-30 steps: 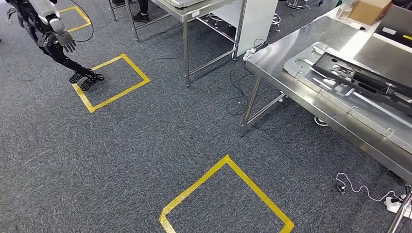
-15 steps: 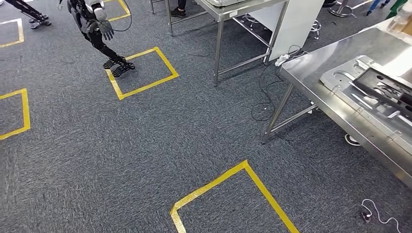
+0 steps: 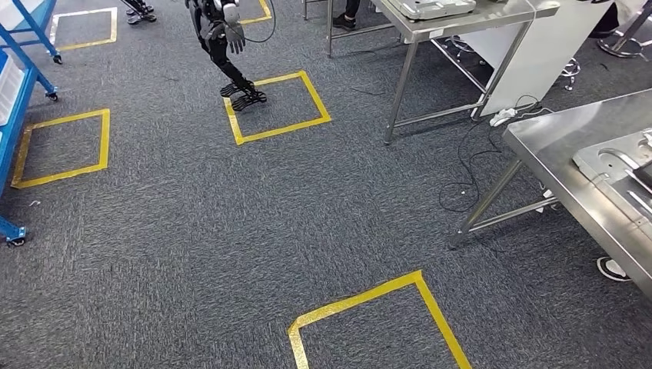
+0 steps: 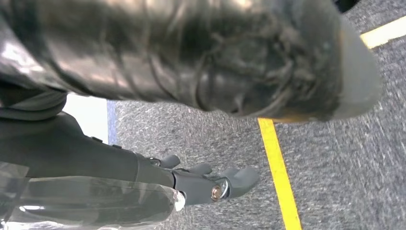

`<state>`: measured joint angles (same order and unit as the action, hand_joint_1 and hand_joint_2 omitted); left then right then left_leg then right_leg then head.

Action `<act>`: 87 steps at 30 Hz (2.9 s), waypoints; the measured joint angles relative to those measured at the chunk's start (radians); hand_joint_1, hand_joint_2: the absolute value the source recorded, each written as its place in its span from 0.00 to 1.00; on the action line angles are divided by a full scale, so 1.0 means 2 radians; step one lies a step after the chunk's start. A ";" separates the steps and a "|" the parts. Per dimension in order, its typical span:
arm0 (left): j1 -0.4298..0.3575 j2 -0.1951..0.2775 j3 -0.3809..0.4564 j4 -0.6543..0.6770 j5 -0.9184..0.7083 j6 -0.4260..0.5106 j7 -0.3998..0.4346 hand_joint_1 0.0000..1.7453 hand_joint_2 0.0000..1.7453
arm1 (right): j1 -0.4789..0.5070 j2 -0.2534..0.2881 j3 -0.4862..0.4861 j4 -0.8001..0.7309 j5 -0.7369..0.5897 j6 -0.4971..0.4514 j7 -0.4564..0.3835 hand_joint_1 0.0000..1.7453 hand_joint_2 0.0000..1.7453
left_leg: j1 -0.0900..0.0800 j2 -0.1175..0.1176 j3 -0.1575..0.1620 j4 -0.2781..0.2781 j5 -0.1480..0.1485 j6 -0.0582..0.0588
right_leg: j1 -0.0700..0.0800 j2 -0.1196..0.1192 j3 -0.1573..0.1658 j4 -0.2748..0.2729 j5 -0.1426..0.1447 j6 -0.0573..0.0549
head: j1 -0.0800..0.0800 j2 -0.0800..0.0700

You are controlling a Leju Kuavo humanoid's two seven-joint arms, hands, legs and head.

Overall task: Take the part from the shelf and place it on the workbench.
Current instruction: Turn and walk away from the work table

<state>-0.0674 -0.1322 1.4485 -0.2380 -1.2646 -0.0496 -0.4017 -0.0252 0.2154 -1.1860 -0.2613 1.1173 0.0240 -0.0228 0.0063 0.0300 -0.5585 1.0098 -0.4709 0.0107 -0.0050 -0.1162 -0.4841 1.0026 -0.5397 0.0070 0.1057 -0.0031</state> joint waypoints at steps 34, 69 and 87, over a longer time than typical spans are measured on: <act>0.000 -0.001 0.000 0.000 0.000 0.000 0.001 0.00 0.00 | 0.000 0.000 -0.002 0.001 0.000 0.000 -0.001 0.00 0.00 | 0.002 -0.013 -0.001 -0.003 0.006 0.010 | -0.004 0.042 -0.025 0.062 -0.040 0.006 | 0.000 0.000; -0.002 -0.006 0.000 0.000 -0.001 0.004 0.005 0.00 0.00 | 0.005 -0.003 -0.004 0.001 0.007 0.007 -0.001 0.00 0.00 | 0.003 -0.043 -0.005 -0.001 0.007 0.006 | -0.007 0.058 -0.079 0.139 -0.046 0.002 | 0.000 0.000; -0.002 -0.006 0.000 0.000 -0.001 0.002 0.005 0.00 0.00 | 0.007 -0.001 -0.011 0.001 0.008 0.007 -0.001 0.00 0.00 | 0.007 0.003 -0.015 0.034 -0.007 -0.023 | -0.003 0.015 -0.018 0.002 0.015 -0.015 | 0.000 0.000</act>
<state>-0.0713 -0.1449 1.4481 -0.2384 -1.2664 -0.0449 -0.3910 -0.0110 0.2128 -1.2086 -0.2592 1.1326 0.0378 -0.0248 0.0200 0.0356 -0.5888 1.0772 -0.4847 -0.0355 -0.0116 -0.0868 -0.5208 1.0072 -0.5102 -0.0221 0.1050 -0.0031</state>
